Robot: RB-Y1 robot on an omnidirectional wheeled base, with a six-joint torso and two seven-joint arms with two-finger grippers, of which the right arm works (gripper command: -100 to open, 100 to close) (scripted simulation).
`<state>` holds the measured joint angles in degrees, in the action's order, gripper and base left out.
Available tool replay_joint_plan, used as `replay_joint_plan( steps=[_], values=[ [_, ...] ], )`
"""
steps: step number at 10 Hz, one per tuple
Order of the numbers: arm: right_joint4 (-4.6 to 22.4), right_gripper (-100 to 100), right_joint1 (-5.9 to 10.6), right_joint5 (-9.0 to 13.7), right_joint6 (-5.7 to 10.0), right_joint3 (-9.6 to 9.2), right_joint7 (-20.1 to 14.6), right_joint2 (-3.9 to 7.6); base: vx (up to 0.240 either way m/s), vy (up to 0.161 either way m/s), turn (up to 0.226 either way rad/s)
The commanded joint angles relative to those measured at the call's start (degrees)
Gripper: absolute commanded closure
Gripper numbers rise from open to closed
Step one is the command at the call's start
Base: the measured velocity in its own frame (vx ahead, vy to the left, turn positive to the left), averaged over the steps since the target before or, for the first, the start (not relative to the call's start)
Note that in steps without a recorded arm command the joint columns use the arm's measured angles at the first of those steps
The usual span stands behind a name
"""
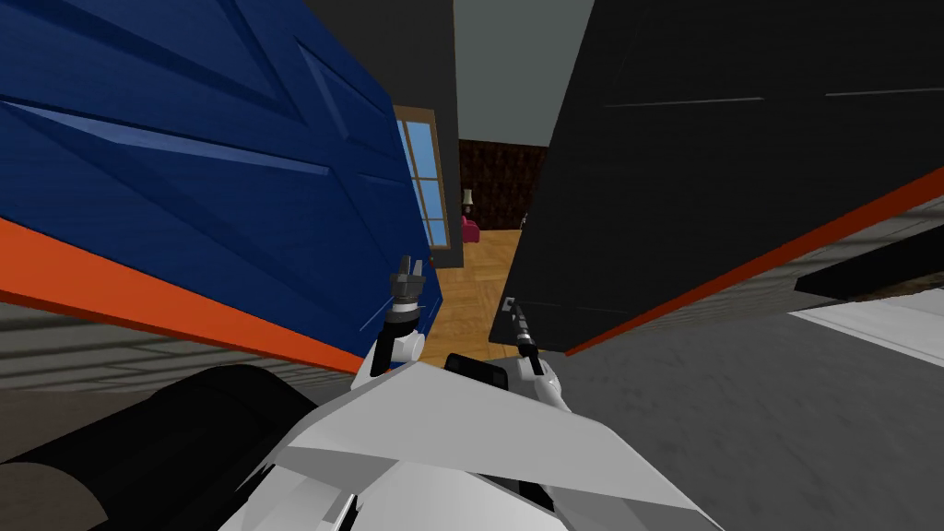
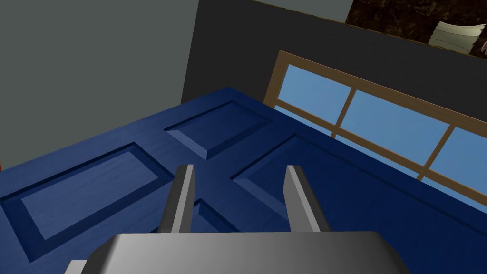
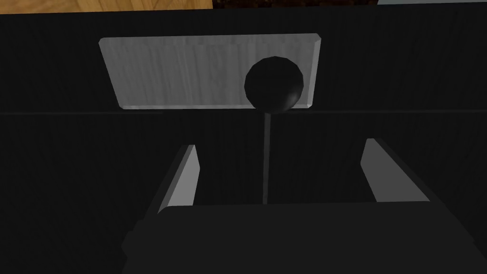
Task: Push the door open
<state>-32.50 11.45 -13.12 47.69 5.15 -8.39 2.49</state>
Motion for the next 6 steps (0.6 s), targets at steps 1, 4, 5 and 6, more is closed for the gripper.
replay_joint_plan(
  steps=[1, 4, 5, 6],
  values=[
    [-0.1, -100, -0.17, 0.1, 0.22, 0.15, 0.2, -0.25, 0.194, 0.050, 0.021],
    [0.9, -100, 0.21, 0.3, 0.85, 0.46, 0.6, -0.91, 0.171, 0.023, 0.018],
    [0.9, 100, 0.21, 0.3, 0.85, 0.46, 0.6, -0.91, -0.019, -0.001, 0.001],
    [0.9, 100, 0.21, 0.3, 0.85, 0.46, 0.6, -0.91, -0.031, -0.007, 0.013]
  ],
)
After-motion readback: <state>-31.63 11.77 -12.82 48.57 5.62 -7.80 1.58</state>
